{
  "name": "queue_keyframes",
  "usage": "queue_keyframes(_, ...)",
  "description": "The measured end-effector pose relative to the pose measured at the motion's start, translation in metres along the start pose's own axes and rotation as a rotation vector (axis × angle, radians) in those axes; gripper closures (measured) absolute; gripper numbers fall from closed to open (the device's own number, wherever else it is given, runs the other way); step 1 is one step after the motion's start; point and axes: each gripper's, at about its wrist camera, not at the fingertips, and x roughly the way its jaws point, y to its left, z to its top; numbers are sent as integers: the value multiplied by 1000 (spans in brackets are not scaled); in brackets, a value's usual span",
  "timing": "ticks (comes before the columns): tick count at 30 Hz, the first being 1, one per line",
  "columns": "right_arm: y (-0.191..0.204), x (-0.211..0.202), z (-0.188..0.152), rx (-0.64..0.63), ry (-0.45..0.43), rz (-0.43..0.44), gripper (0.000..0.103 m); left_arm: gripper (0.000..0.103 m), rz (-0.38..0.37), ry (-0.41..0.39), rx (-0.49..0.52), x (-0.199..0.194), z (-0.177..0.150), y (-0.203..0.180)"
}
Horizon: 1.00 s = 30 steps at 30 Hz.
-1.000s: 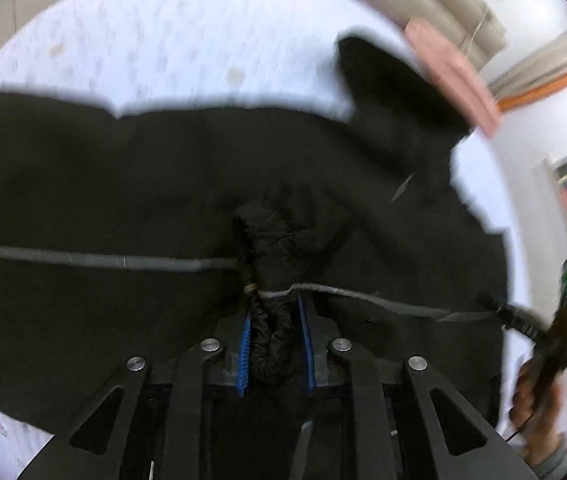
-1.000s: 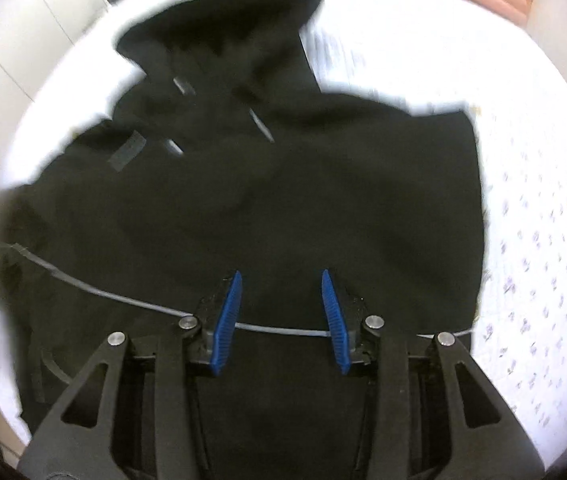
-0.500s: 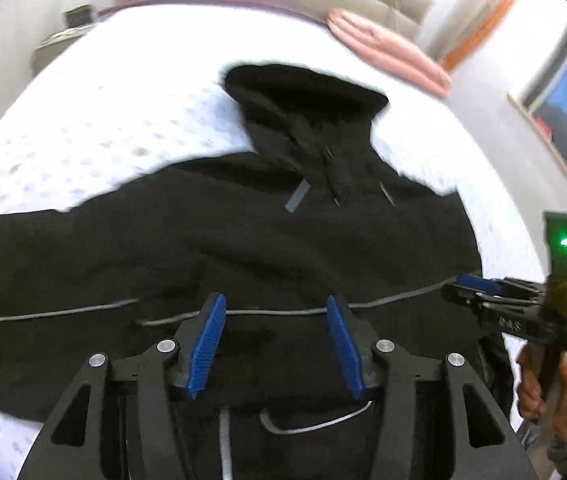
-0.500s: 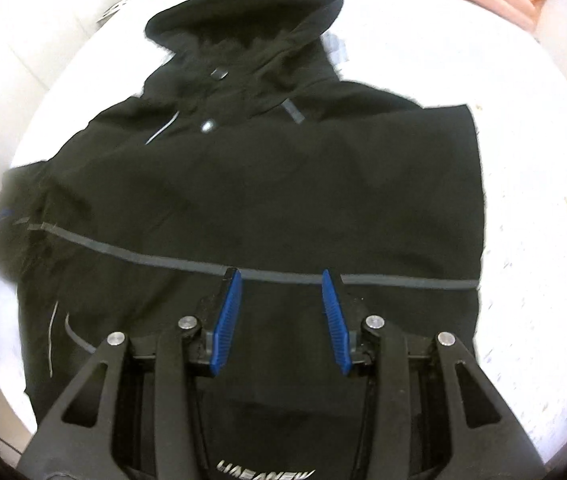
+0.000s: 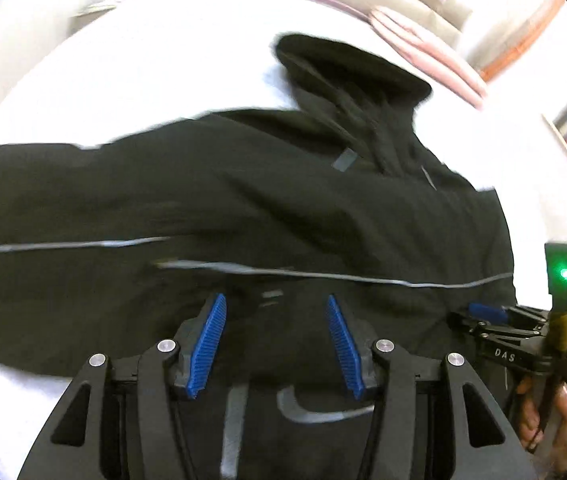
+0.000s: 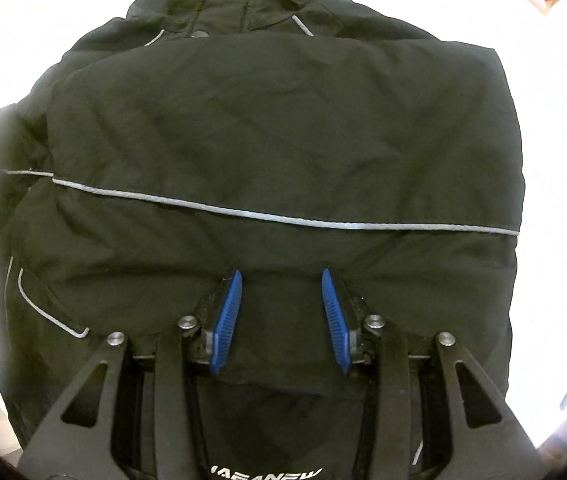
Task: Fold large clothes
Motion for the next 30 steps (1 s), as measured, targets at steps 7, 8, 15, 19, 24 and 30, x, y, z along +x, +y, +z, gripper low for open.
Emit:
queue_keyframes(7, 19, -10, 9, 9, 2, 32, 63, 49, 284, -103, -337, -93, -20, 167)
queue_keyframes(8, 24, -11, 10, 2, 3, 31, 63, 49, 313, -120, -390, -104, -22, 191)
queue_keyframes(15, 53, -7, 9, -20, -5, 19, 62, 45, 283, -205, -758, -144, -38, 369)
queue_keyframes(19, 62, -9, 10, -14, -5, 5, 61, 44, 245, -201, -830, -124, -36, 410)
queue_keyframes(24, 68, -11, 4, -19, 0, -13, 58, 42, 229, -172, -851, -82, -31, 426)
queue_keyframes(30, 69, -8, 8, -28, -2, -23, 56, 62, 205, -201, -818, -73, -25, 427)
